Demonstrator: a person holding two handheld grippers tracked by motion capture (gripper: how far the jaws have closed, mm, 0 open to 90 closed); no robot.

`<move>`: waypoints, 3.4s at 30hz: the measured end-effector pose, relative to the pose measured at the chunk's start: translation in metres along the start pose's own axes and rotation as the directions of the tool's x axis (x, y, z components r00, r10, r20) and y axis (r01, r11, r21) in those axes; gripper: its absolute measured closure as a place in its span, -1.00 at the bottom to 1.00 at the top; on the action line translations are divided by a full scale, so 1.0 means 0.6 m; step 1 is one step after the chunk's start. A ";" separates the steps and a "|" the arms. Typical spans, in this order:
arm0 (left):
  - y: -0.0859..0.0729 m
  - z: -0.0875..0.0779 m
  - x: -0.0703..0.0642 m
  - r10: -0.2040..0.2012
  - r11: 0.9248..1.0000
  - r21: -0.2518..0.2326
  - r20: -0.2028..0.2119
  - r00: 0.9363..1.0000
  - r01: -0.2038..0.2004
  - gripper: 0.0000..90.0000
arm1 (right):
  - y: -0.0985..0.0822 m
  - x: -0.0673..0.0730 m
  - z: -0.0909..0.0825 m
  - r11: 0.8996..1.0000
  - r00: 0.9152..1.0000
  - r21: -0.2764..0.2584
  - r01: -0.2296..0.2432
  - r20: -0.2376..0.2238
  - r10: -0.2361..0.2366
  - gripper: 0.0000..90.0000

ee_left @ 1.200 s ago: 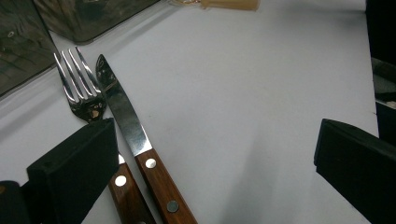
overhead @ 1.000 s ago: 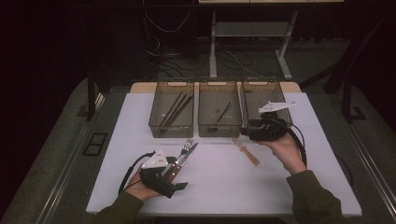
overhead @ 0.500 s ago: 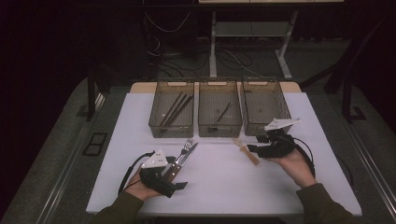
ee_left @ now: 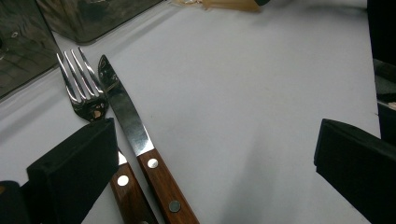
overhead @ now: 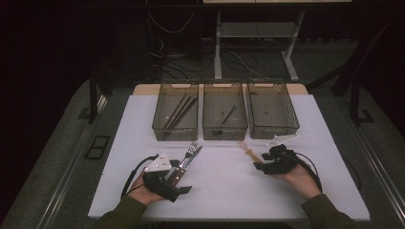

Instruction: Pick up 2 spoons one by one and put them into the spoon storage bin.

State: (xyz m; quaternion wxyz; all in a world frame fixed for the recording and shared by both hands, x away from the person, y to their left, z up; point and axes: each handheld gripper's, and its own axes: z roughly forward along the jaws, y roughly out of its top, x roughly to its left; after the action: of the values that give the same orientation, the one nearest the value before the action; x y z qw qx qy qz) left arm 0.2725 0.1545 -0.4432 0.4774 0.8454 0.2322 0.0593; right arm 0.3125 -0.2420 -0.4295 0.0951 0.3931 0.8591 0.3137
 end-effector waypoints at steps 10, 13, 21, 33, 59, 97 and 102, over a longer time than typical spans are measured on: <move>0.000 0.000 -0.001 0.002 1.000 0.001 0.000 1.000 -0.002 -1.00 | -0.007 0.003 0.011 0.999 0.999 0.030 0.030 0.026 -0.031 0.33; 0.000 0.000 -0.001 0.002 1.000 0.000 -0.001 1.000 -0.002 -1.00 | -0.009 0.004 0.014 0.998 0.999 0.045 0.042 0.030 -0.043 0.36; 0.000 0.000 -0.001 0.003 1.000 0.004 -0.001 1.000 -0.003 -1.00 | -0.012 0.003 0.015 0.998 0.998 0.033 0.049 0.029 -0.049 0.41; 0.000 0.001 -0.001 0.004 1.000 0.011 -0.004 1.000 -0.004 -1.00 | -0.012 0.001 0.015 0.999 0.998 0.025 0.040 0.037 -0.041 0.62; 0.000 -0.001 0.000 0.002 1.000 0.000 -0.003 1.000 -0.002 -1.00 | -0.005 -0.008 -0.005 1.000 1.000 0.013 0.025 -0.007 -0.025 0.64; 0.000 -0.003 0.003 0.004 1.000 0.006 -0.005 1.000 -0.004 -1.00 | 0.039 -0.020 -0.079 0.993 0.996 -0.120 0.018 -0.087 -0.028 0.64; 0.000 -0.002 0.003 0.003 1.000 0.005 -0.005 1.000 -0.002 -1.00 | 0.050 -0.024 -0.084 0.991 0.996 -0.135 0.015 -0.087 -0.027 0.64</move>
State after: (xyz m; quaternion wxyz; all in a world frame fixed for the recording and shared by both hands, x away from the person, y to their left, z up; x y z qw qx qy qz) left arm 0.2736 0.1563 -0.4428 0.4746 0.8467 0.2324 0.0614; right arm 0.3203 -0.2613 -0.3727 0.0867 0.3627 0.8433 0.3870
